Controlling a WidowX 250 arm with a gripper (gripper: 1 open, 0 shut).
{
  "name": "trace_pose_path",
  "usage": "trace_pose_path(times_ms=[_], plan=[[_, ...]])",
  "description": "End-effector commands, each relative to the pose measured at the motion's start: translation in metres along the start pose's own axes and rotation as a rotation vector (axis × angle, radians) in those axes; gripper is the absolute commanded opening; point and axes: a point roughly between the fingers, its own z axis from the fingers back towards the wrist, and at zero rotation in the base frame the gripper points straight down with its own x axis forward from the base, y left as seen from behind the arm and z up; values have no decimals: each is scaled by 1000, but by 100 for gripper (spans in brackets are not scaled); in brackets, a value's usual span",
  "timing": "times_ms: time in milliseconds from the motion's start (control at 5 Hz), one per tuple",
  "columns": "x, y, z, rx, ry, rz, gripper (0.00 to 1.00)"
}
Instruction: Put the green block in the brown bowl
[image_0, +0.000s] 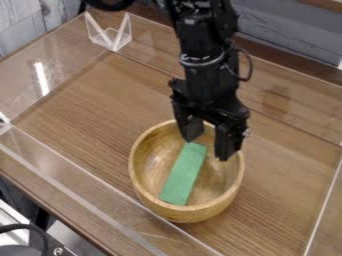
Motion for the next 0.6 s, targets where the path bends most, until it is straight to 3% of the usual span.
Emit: trace_pose_path(times_ms=[0, 400], plan=[[17, 1, 13, 8, -54, -13, 100], [32, 0, 13, 8, -68, -26, 100]])
